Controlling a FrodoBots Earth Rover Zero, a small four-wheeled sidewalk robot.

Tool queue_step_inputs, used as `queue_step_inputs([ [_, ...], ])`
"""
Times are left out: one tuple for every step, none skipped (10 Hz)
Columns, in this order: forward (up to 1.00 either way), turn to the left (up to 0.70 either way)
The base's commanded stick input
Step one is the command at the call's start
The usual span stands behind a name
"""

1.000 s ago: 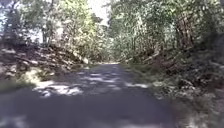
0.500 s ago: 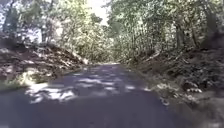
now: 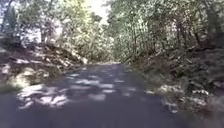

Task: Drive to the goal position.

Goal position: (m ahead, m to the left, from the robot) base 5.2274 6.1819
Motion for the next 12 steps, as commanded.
queue_step_inputs([
  [0.45, 0.0],
  [0.45, 0.0],
  [0.45, 0.0],
  [0.45, 0.0],
  [0.45, 0.0],
  [0.45, 0.0],
  [0.45, 0.0],
  [0.45, 0.0],
  [0.45, 0.0],
  [0.45, 0.0],
  [0.45, 0.0],
  [0.45, 0.0],
])
